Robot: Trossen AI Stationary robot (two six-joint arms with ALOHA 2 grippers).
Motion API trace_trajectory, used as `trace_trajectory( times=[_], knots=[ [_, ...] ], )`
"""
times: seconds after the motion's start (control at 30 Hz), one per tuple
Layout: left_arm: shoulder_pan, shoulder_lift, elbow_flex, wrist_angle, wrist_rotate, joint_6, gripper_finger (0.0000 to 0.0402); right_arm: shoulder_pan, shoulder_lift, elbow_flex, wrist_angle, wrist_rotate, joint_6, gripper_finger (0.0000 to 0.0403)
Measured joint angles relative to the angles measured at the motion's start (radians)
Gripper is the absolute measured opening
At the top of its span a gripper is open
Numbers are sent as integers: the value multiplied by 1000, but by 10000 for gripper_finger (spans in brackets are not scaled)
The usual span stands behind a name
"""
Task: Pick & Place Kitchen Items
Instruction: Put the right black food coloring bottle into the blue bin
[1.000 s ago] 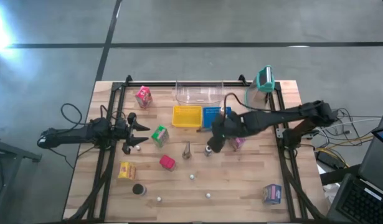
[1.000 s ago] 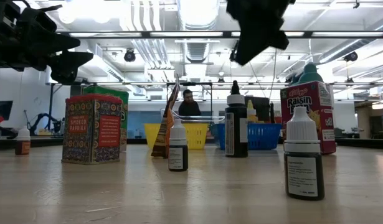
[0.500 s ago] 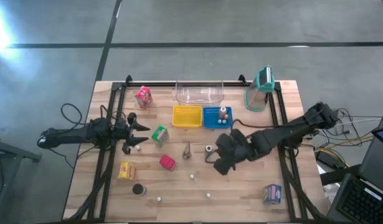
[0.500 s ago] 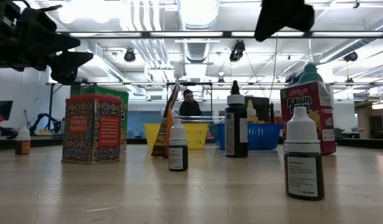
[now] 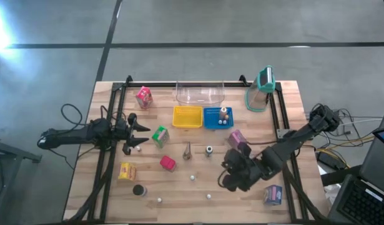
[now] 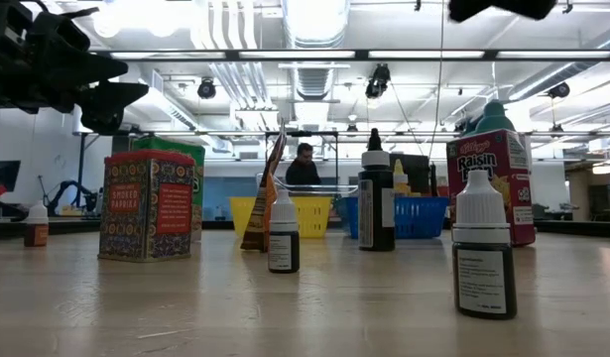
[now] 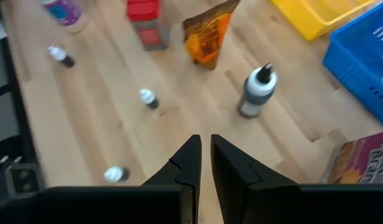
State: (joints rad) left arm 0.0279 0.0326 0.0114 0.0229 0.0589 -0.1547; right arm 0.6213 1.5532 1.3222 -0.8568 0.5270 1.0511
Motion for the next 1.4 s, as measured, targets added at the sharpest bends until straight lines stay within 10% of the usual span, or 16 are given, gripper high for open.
trace_trajectory(
  times=[0.67,1.4],
  knots=[
    [0,0,0,3,0,-1,218,83,140,31,284,-146,-280,62],
    [0,2,0,0,-1,-29,218,14,544,575,-219,-327,-355,131]
  ],
)
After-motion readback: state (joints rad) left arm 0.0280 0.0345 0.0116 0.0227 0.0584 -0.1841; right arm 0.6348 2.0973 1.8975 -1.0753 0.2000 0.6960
